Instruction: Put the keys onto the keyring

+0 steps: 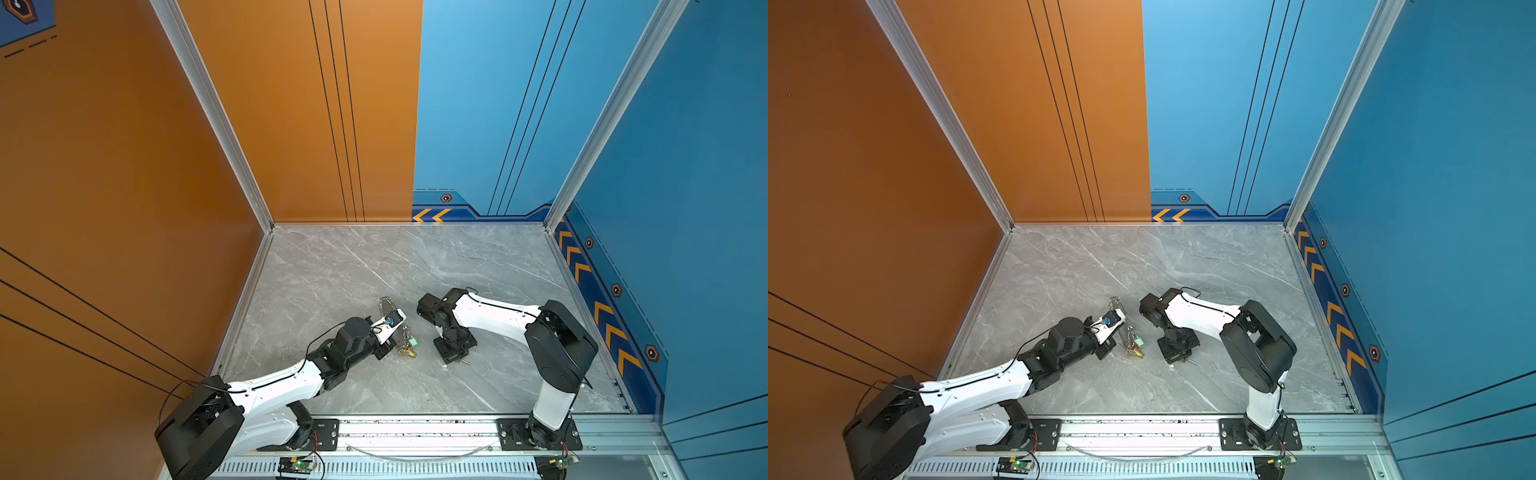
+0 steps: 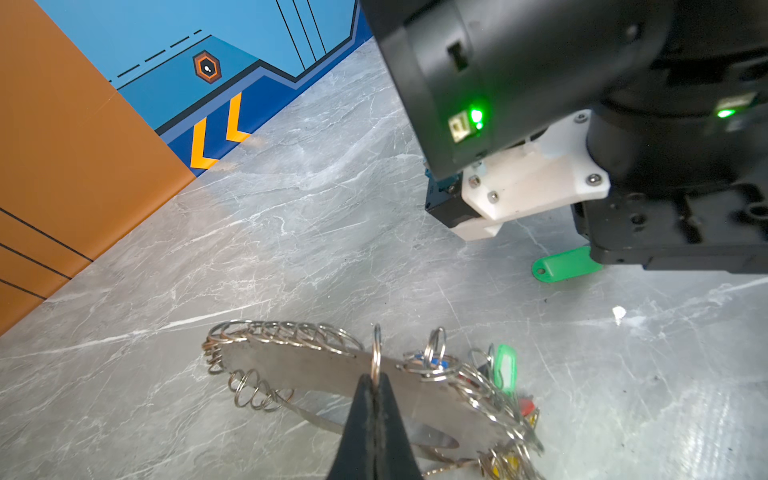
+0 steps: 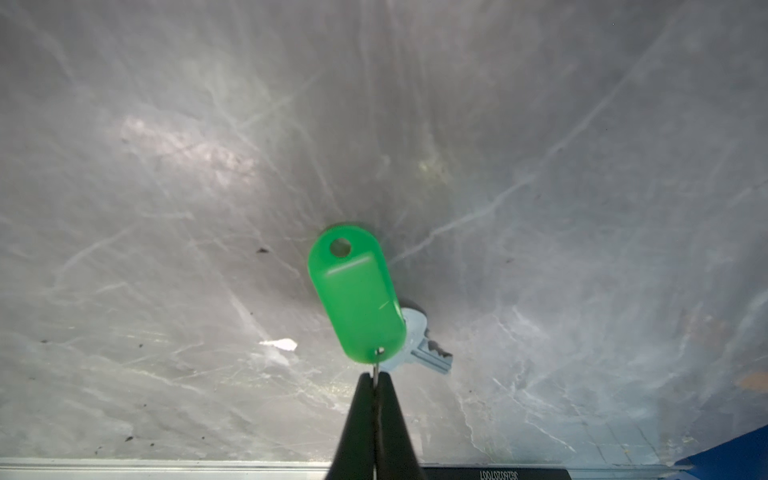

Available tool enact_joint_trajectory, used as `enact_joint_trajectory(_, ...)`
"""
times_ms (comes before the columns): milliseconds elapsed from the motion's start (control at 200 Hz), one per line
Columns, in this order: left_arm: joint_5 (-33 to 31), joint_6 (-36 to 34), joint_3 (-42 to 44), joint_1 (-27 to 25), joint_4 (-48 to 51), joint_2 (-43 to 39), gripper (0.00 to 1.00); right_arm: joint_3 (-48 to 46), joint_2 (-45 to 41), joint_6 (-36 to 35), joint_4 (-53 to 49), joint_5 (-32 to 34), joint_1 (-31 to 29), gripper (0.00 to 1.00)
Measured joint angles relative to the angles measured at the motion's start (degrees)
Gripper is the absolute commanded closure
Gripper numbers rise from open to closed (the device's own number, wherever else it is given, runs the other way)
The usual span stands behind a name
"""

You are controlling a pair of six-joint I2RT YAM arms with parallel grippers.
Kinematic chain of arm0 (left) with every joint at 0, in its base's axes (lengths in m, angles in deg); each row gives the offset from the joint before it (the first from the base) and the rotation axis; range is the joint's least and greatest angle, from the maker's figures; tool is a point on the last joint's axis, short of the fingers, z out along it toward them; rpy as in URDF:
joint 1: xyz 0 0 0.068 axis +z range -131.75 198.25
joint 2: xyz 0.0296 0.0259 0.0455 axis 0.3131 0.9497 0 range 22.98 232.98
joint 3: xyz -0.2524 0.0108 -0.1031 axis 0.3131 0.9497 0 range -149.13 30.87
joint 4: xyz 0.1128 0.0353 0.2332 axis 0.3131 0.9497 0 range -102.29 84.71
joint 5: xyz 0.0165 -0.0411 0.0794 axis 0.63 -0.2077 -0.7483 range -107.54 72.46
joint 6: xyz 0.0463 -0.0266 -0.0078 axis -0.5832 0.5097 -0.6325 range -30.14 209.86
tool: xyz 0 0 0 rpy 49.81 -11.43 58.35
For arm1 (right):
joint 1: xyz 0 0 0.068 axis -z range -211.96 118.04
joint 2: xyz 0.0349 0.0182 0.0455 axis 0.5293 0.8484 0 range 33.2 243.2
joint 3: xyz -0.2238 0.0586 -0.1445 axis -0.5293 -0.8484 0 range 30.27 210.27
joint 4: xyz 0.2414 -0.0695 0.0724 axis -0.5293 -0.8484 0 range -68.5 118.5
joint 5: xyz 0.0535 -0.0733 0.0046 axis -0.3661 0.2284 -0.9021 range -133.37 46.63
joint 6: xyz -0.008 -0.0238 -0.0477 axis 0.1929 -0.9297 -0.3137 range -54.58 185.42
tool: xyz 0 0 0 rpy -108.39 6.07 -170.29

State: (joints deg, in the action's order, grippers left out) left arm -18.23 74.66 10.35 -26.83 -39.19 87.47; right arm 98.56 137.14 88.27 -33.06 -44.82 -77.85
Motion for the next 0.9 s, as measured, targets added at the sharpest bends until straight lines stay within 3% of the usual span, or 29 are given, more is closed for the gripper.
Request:
enact_joint_trajectory(485,0.0,0.0,0.0,0.0,-0.1,0.2,1.0,-0.1,2.2,-1.2,-0.4,-0.1,-0.3,0.98)
enact_joint_trajectory(706,0.0,0.0,0.0,0.0,-0.2,0.2,1.0,-0.1,2.4,-1.6,-0.2,-0.1,-0.5,0.82)
enact_joint_trajectory(901,0.0,0.0,0.0,0.0,-0.2,0.2,1.0,-0.2,1.8,-1.5,0.3,0.0,-0.5,0.75)
